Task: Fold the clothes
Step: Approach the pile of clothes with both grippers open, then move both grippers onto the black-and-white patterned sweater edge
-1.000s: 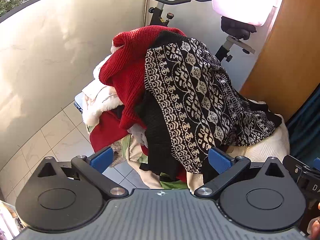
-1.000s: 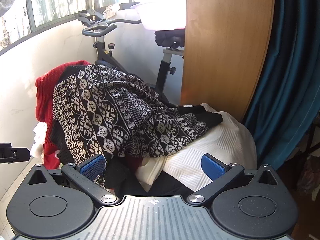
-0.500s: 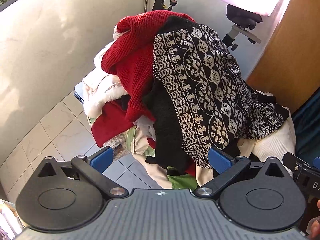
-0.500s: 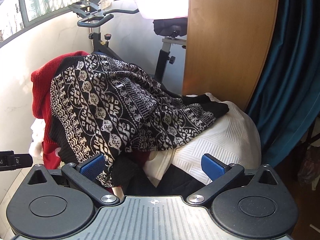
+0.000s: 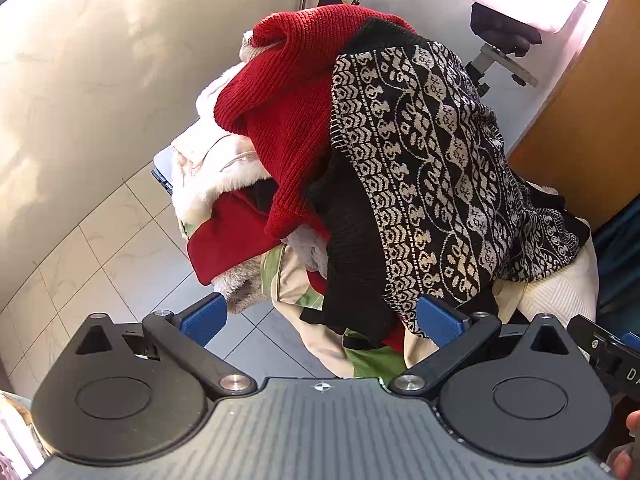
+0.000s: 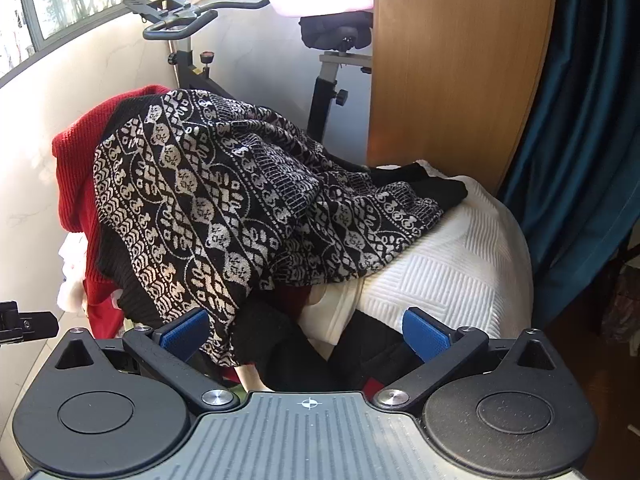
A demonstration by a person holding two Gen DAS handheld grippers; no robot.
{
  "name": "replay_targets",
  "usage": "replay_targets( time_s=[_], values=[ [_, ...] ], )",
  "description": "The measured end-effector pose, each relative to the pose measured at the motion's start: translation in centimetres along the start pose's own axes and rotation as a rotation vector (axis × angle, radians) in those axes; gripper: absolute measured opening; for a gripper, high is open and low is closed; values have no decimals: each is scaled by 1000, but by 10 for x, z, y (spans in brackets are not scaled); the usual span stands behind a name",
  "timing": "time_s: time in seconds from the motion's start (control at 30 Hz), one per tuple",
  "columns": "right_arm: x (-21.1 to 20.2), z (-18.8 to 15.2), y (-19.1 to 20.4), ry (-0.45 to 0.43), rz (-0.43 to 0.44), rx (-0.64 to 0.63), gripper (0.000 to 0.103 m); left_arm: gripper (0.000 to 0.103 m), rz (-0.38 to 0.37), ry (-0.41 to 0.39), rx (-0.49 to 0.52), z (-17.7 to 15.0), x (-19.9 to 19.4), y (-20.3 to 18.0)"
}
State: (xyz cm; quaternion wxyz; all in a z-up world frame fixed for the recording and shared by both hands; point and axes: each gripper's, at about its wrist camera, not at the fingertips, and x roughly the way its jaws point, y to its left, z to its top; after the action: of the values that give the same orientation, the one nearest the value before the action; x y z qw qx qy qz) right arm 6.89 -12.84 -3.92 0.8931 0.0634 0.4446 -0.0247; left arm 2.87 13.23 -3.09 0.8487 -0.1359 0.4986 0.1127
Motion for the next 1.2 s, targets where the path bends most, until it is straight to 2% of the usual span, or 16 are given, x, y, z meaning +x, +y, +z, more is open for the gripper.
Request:
replay_targets(
  time_s=[0.27,0.43,0.77,0.97,1.2],
  values=[
    [11,5,21,1,-14,15,102,103,-52,29,47,20,20,9],
    [23,8,32,23,-55,55,102,103,-79,58,100,33,39,17],
    [56,28,49,-22,-84,165,102,103,-144,-64,326,92,78,6],
    [91,42,56,-47,-80,127,102,103,-142,-80,357,117,114,-12],
    [137,58,52,-61,-26,139,102,103,-140,-67,347,126,152,-22]
  ],
)
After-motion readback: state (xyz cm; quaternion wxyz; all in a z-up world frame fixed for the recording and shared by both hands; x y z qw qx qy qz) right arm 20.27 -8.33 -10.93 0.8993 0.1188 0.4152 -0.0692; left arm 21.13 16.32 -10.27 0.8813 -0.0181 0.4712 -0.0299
